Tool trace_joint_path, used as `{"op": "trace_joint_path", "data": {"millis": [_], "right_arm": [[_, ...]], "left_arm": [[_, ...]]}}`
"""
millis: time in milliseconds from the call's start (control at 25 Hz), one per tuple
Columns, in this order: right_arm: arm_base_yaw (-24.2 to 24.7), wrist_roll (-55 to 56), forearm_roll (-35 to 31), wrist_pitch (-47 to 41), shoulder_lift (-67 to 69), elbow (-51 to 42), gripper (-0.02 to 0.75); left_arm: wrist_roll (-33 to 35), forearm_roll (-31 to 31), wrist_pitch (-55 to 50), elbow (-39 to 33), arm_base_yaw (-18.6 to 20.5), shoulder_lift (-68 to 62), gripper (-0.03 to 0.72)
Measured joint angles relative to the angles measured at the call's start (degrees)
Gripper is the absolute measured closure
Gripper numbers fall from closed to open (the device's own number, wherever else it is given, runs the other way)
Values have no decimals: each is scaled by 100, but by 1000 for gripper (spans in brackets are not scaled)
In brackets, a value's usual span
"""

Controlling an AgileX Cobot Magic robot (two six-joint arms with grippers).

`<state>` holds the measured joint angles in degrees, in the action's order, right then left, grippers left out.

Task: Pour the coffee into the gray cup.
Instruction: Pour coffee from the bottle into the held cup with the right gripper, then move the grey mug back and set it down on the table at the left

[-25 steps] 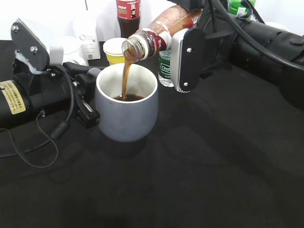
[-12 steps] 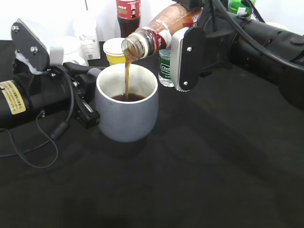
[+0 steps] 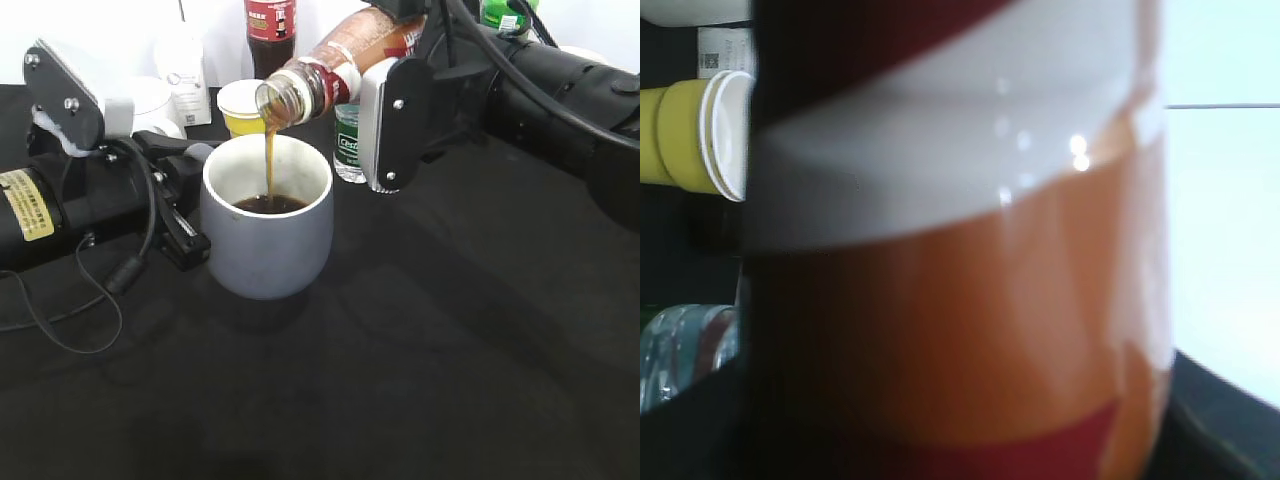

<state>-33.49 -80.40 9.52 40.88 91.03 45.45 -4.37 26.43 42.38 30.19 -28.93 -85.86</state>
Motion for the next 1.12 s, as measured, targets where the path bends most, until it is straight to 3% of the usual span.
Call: {"op": "trace_joint_path", "data": {"millis": [240, 600, 720, 920, 1000, 1120], "right_arm": [[0, 164, 2, 16, 0, 0, 208], [0, 1517, 2, 16, 0, 0, 208], [0, 3305, -3, 16, 0, 0, 208], [0, 8164, -9, -308, 0, 0, 208], [0, 8812, -9, -433, 0, -5, 208], [0, 8878, -9, -450, 0, -5, 208]], "left_arm": [[0, 0, 26, 0, 0, -29, 620], [0, -5, 260, 0, 0, -40, 620], [0, -5, 260, 0, 0, -40, 620], [0, -24, 260, 0, 0, -40, 620], [0, -128, 260, 0, 6, -40, 620], [0, -305, 260, 0, 233, -40, 620]]}}
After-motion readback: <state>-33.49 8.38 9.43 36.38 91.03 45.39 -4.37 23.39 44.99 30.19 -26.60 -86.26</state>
